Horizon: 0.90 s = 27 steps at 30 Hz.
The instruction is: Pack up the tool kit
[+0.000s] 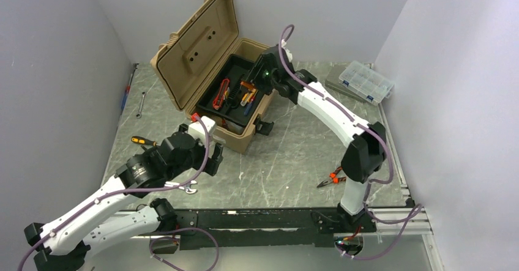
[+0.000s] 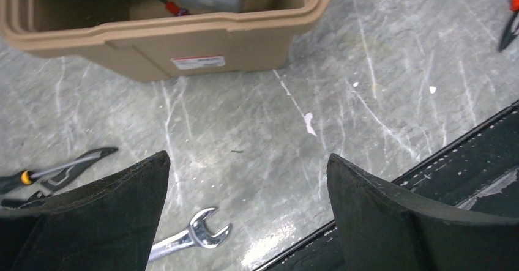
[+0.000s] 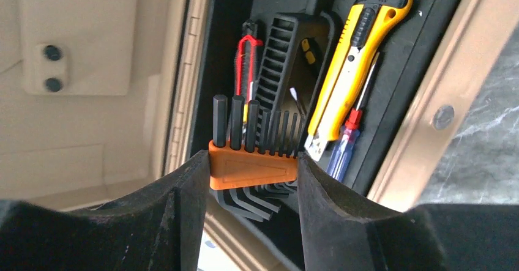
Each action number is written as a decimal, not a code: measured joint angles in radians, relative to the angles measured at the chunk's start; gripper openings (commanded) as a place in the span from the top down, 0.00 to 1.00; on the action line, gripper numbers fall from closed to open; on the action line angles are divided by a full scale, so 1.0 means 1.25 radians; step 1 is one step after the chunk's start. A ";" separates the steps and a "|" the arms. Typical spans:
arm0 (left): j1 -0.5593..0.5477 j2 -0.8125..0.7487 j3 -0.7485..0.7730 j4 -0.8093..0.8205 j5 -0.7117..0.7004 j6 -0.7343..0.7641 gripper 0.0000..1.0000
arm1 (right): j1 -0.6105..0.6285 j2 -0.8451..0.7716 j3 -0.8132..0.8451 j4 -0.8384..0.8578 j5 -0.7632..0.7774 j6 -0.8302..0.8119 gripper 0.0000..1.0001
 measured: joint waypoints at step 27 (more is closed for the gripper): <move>0.106 -0.016 0.168 -0.126 -0.112 0.070 0.01 | -0.009 -0.141 -0.172 0.148 0.101 -0.149 0.21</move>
